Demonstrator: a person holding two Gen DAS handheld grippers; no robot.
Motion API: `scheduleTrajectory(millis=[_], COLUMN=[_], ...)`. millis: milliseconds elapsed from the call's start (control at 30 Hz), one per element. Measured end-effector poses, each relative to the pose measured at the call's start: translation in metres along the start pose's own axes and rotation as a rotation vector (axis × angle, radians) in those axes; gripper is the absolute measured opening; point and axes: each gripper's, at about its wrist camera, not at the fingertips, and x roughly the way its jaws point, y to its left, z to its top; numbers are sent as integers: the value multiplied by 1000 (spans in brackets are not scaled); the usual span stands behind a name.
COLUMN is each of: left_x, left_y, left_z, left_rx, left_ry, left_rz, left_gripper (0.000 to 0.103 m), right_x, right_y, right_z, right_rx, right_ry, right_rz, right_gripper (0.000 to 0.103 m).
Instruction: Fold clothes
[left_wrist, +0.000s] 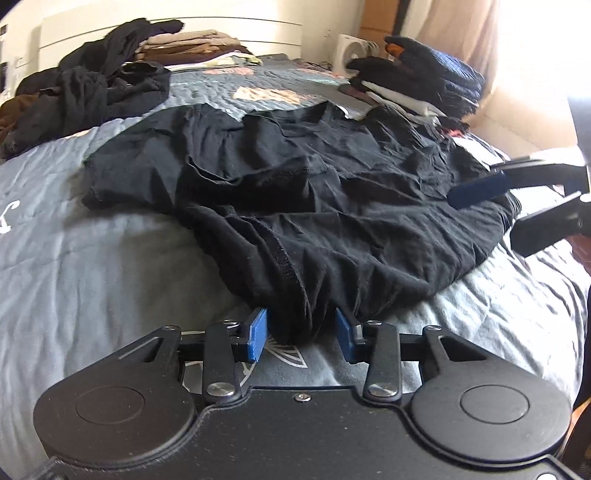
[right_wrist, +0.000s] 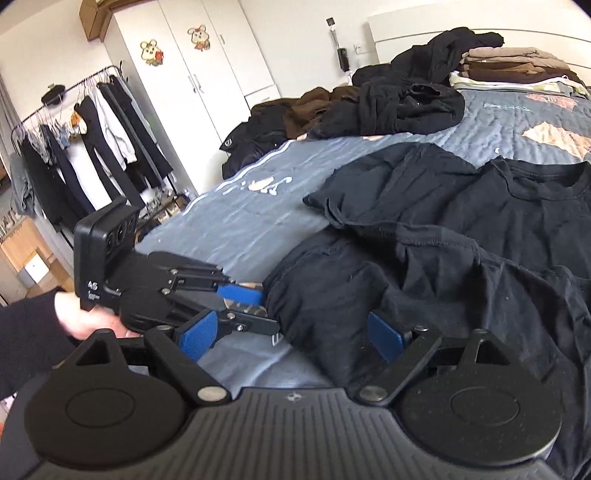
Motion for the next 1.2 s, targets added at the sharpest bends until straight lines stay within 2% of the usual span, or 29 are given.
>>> scheduleTrajectory(millis=[67, 167, 300, 400, 467, 500, 567, 633, 700, 800, 833, 867, 900, 933, 967, 1067, 1200], left_x=[1, -5, -24, -24, -20, -22, -35, -48, -52, -35, -24, -12, 0, 13, 26, 59, 56], left_y=[2, 12, 30, 41, 44, 47, 50, 48, 36, 13, 8, 5, 1, 0, 2, 14, 9], left_z=[-3, -3, 2, 3, -3, -6, -5, 2, 12, 26, 28, 28, 29, 27, 24, 12, 12], left_rx=[5, -32, -28, -28, -5, -14, -81, -151, -176, -199, -205, -210, -215, -210, -197, -147, -137], left_ry=[-7, -6, 10, 140, 217, 221, 143, 30, -63, -146, -160, -169, -179, -176, -146, -26, -22], left_rz=[-17, -67, -116, -156, -121, -120, -131, -151, -191, -247, -259, -257, -256, -242, -199, -31, 16], left_gripper=[17, 12, 11, 1, 1, 1, 1, 2, 3, 10, 28, 53, 61, 65, 65, 62, 62], right_x=[2, 2, -3, -8, -10, -10, -10, -10, -12, -19, -21, -23, -24, -25, -25, -26, -25], right_y=[-1, -4, -8, -13, -17, -19, -23, -27, -30, -32, -33, -34, -35, -36, -37, -40, -42], right_z=[-1, -2, -2, -2, -1, -1, -1, -1, 0, 4, 5, 6, 7, 7, 6, 5, 5], right_rx=[3, 14, 15, 23, 26, 26, 30, 47, 58, 70, 72, 73, 77, 81, 85, 86, 87], right_ry=[6, 13, 17, 14, 14, 18, 26, 26, 13, -14, -20, -26, -30, -31, -32, -31, -26], right_rz=[-7, -7, -14, -14, -14, -17, -26, -37, -33, -26, -26, -26, -27, -28, -29, -34, -31], right_gripper=[89, 89, 89, 89, 89, 89, 89, 89, 89, 89, 89, 89, 89, 89, 89, 89, 89])
